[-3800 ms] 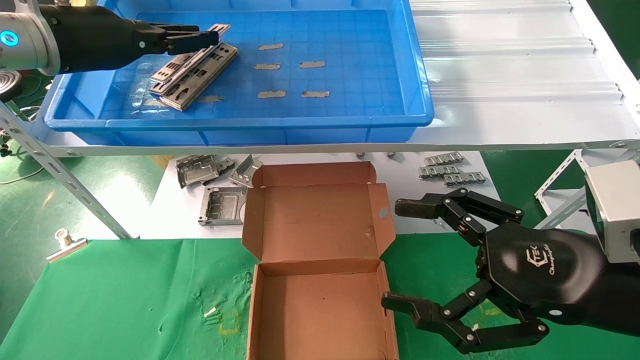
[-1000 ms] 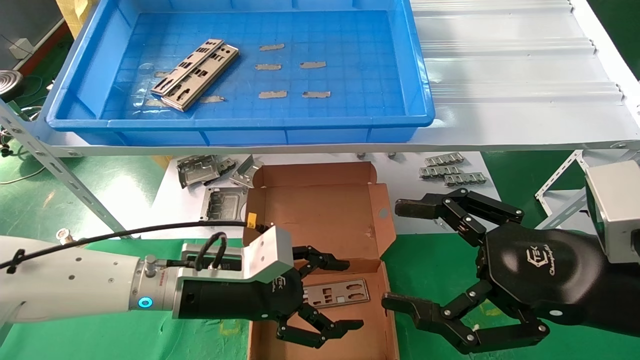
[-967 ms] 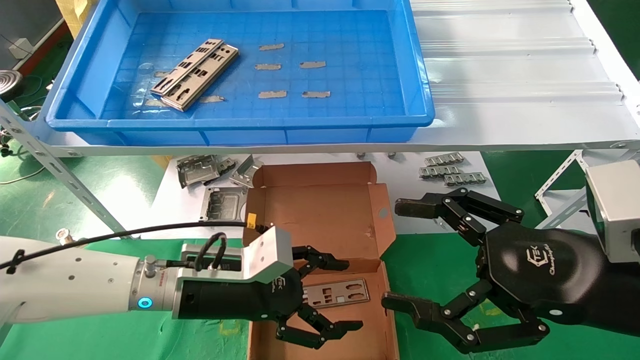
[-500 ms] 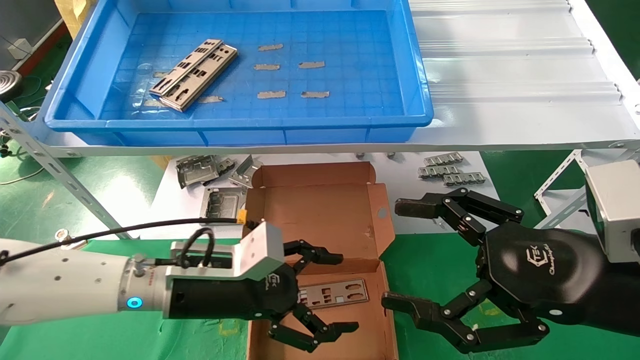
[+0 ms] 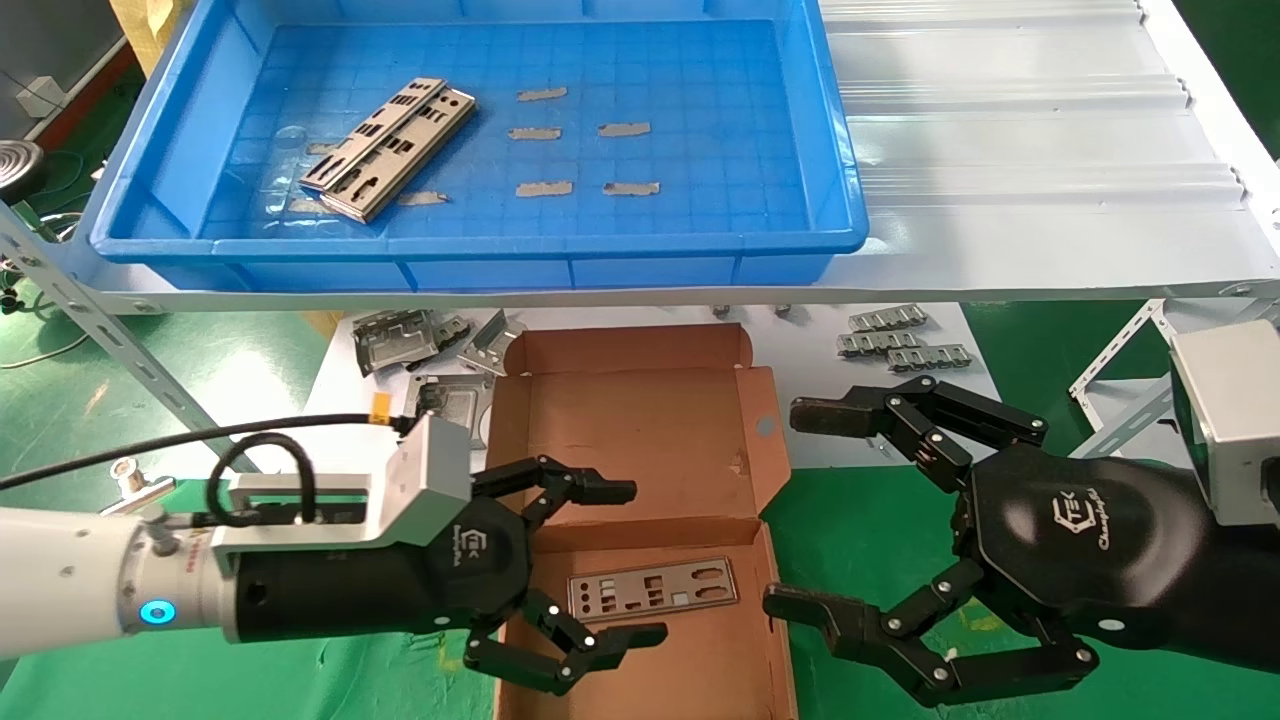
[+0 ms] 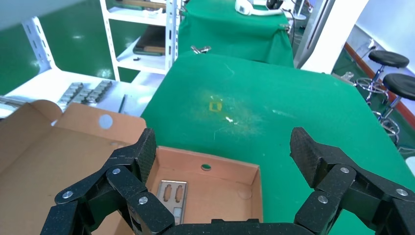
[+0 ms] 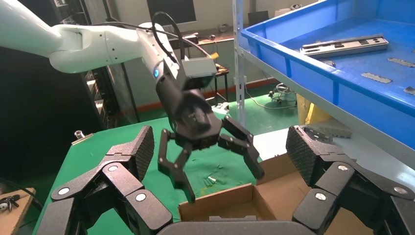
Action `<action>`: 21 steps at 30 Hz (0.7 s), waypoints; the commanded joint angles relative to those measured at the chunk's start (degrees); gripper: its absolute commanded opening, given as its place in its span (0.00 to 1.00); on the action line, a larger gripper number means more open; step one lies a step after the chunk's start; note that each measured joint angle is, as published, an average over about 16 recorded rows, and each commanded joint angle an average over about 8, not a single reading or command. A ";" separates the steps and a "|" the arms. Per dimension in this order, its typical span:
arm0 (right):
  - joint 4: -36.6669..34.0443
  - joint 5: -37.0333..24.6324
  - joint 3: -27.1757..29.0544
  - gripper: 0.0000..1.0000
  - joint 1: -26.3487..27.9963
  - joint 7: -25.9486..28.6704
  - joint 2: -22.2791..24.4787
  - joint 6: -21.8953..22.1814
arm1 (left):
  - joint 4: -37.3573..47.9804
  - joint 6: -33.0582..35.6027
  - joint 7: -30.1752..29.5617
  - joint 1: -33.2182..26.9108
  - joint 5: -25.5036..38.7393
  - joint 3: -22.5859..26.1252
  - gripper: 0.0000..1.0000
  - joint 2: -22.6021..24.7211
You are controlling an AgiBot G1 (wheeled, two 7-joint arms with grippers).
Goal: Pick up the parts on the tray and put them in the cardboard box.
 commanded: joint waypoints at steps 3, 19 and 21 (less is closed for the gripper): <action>0.00 0.00 0.00 1.00 0.00 0.00 0.00 0.00 | -1.19 0.80 -0.43 0.70 -1.70 -1.34 1.00 -1.69; 0.00 0.00 0.00 1.00 0.00 0.00 0.00 0.00 | -5.98 4.01 -2.14 3.49 -8.49 -6.73 1.00 -8.44; 0.00 0.00 0.00 1.00 0.00 0.00 0.00 0.00 | -6.58 4.42 -2.35 3.84 -9.35 -7.41 1.00 -9.29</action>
